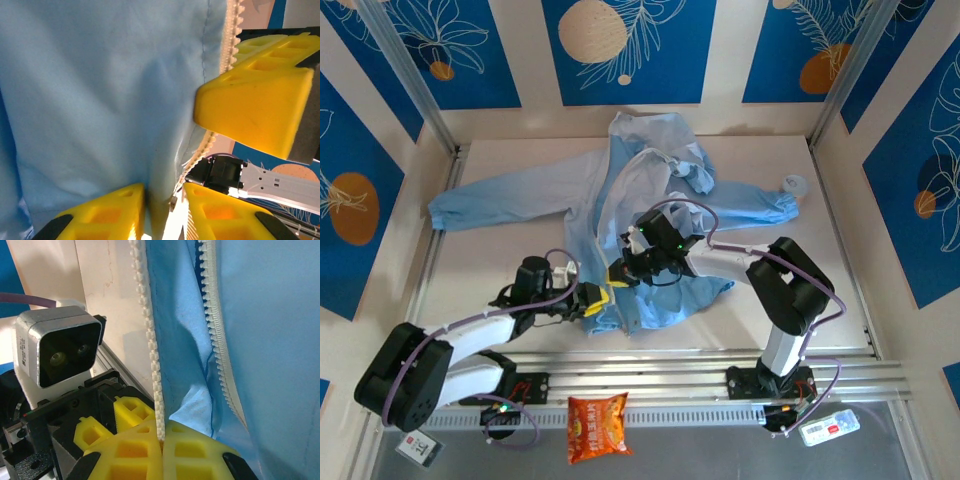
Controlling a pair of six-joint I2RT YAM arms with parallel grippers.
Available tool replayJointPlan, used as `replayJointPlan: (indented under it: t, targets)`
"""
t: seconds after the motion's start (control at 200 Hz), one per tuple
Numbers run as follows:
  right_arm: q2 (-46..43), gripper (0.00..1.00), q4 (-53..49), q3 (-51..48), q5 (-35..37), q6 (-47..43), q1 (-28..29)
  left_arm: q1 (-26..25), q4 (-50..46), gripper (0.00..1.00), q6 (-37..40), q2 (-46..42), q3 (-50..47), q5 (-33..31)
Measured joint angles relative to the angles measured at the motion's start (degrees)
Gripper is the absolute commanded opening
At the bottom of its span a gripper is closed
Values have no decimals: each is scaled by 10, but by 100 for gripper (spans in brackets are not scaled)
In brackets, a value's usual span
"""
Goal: Zip up the jacket
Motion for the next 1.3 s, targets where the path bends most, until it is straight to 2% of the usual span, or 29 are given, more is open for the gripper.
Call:
replayJointPlan:
  t: [0.135,0.285,0.385,0.545,0.63,0.66,0.72,0.815,0.89,1.135,1.3]
  targets:
    - [0,0,-2,2,0,-2,0,0,7,21,0,3,0,4]
    - [0,0,-2,3,-1,-2,0,0,15,27,-1,3,0,4]
    - [0,0,-3,6,-3,-2,0,0,19,26,0,7,0,4]
    - [0,0,-3,7,-4,-2,0,0,32,13,-3,13,0,4]
    - [0,0,-3,8,-4,-2,0,0,39,0,0,16,0,4]
    - [0,0,-5,9,-4,-2,0,0,40,0,0,16,0,4]
    - [0,9,-12,12,-3,-2,0,0,43,0,-1,16,0,4]
    - [-1,30,-40,22,4,-7,0,0,42,0,0,16,0,4]
    - [-12,38,-82,29,19,-25,-1,0,28,0,6,10,0,3]
    - [-134,48,-269,31,109,-82,7,5,-95,0,61,-55,10,-31]
    - [-196,54,-363,31,176,-89,62,7,-139,0,80,-64,10,-50]
